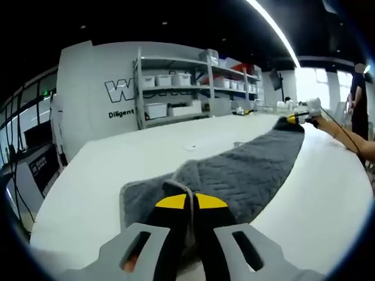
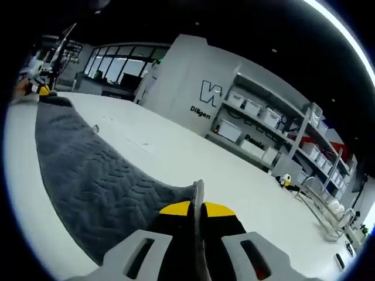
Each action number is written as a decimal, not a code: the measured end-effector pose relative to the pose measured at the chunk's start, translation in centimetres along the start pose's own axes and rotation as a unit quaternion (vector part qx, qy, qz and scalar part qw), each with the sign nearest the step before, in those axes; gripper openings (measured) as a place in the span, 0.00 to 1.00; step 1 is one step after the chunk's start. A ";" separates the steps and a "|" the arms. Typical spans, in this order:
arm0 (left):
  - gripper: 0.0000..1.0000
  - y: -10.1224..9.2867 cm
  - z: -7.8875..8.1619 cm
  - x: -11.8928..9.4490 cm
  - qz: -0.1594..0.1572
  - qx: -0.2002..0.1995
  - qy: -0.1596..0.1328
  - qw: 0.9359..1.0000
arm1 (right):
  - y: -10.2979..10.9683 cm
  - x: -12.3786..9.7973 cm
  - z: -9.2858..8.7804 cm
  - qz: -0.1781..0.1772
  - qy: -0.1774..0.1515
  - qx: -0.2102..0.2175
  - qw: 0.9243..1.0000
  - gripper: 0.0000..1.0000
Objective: Open the folded towel by lifting each exposed corner and separating the folded layers until the towel lies flat within the target outline without major curled edges
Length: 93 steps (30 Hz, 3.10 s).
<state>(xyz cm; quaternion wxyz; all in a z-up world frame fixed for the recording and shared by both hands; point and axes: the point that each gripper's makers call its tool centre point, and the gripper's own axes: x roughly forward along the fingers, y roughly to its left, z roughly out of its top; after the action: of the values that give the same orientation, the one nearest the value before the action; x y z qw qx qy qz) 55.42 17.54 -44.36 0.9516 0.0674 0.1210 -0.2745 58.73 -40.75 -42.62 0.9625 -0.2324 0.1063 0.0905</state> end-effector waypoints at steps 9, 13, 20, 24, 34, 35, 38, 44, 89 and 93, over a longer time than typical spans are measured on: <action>0.02 -1.2 1.4 -2.2 -0.003 0.001 -0.029 1.000 | 1.6 -3.0 1.0 0.011 -0.018 -0.032 0.999 0.03; 0.02 -2.5 2.2 -3.8 -0.009 0.011 -0.042 0.999 | 2.6 -4.8 1.0 0.020 -0.023 -0.048 0.998 0.03; 0.02 -3.3 1.9 -6.3 -0.006 0.050 -0.025 0.998 | 3.6 -8.2 0.5 0.041 -0.031 -0.058 0.997 0.03; 0.02 -3.3 0.8 -6.8 -0.007 0.054 -0.006 0.999 | 4.3 -9.1 -0.2 0.059 -0.026 -0.064 0.996 0.03; 0.03 -4.0 -2.6 -5.9 -0.021 0.054 0.045 0.997 | 7.3 -8.7 -2.8 0.113 0.013 -0.079 0.990 0.03; 0.03 -4.2 -2.9 -5.8 -0.025 0.055 0.052 0.997 | 7.4 -8.6 -2.9 0.116 0.017 -0.077 0.990 0.04; 0.04 -4.1 -3.1 -5.7 -0.024 0.057 0.056 0.997 | 8.1 -8.6 -3.4 0.128 0.027 -0.066 0.989 0.19; 0.21 -3.9 -2.3 -5.8 -0.026 0.035 0.041 0.998 | 8.6 -8.7 -2.8 0.127 0.031 -0.070 0.989 0.22; 0.02 -5.6 0.8 -7.3 0.004 0.073 0.020 0.997 | 2.6 -10.7 -0.3 0.007 -0.003 -0.032 0.999 0.00; 0.02 -4.9 1.0 -8.3 0.017 0.061 0.012 0.998 | 0.7 -11.4 -0.8 -0.021 -0.004 -0.010 1.000 0.00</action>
<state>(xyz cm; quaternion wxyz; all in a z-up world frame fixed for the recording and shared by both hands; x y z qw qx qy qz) 46.14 17.40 -41.53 0.9488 0.1302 0.1143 -0.2642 47.48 -41.99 -40.82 0.9622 -0.2440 0.0969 0.0726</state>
